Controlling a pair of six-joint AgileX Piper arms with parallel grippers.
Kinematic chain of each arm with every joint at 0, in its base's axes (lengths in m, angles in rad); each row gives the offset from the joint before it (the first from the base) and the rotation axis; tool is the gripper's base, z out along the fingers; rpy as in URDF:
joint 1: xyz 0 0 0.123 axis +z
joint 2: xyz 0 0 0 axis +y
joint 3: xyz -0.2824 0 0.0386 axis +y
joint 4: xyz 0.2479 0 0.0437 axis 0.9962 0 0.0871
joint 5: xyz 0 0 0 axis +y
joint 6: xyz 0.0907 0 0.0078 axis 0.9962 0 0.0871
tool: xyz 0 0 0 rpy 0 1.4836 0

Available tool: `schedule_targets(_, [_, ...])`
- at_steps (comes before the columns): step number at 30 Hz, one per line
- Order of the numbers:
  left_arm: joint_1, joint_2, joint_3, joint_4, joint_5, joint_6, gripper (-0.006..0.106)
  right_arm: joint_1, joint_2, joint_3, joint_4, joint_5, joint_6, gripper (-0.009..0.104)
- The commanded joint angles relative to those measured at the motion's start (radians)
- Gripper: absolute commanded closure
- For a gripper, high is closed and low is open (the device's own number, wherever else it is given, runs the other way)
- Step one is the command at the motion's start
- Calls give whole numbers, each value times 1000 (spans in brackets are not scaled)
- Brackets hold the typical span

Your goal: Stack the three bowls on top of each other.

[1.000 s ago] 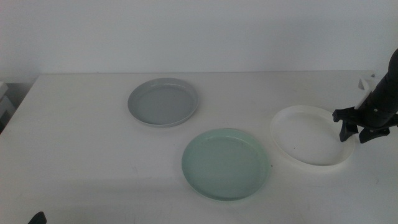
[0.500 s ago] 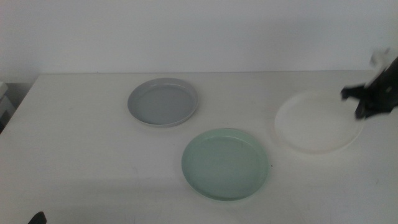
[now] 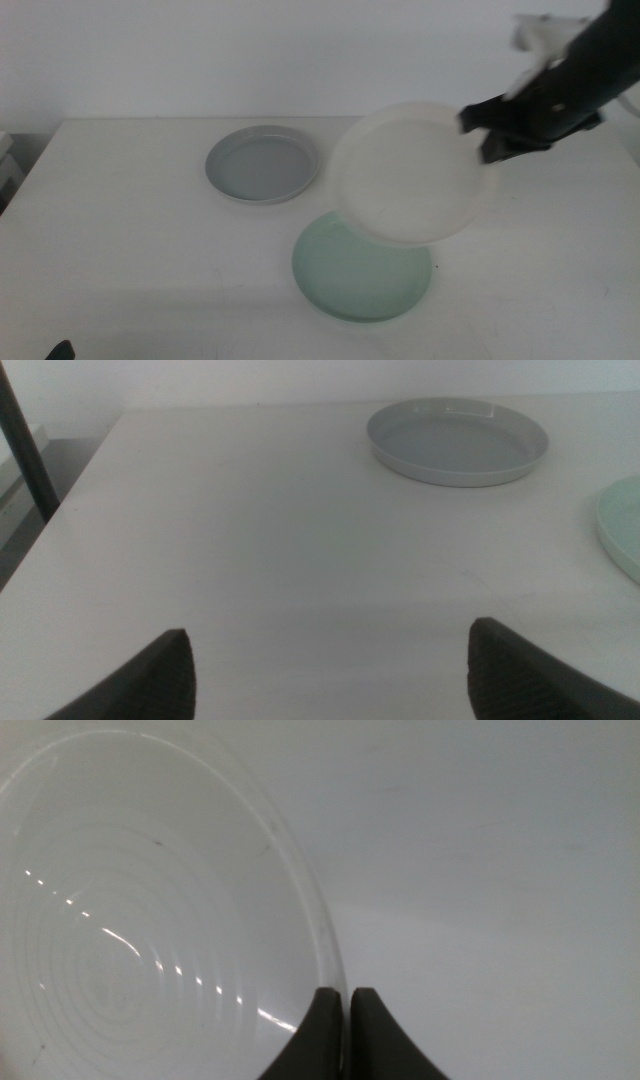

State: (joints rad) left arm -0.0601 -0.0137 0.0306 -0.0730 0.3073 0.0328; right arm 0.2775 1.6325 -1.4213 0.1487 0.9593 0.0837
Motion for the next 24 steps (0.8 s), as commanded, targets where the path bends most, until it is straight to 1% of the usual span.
schedule_targets(1, [1, -13, -4, -8, -71, -9, -4, 51, -30, -23, 10, -35, 27, 96])
schedule_targets(5, [1, -13, -4, -8, -71, -9, -4, 113, 17, -22, 17, -41, 43, 96])
schedule_targets(8, [1, -13, -4, -8, -71, -9, -4, 137, 63, -22, 24, -46, 43, 96])
schedule_targets(18, [1, -13, -4, -8, -71, -9, -4, 146, 212, -22, 23, -83, 36, 96])
schedule_targets(24, [1, -13, -4, -8, -71, -9, -4, 146, 254, -22, 17, -118, 31, 96])
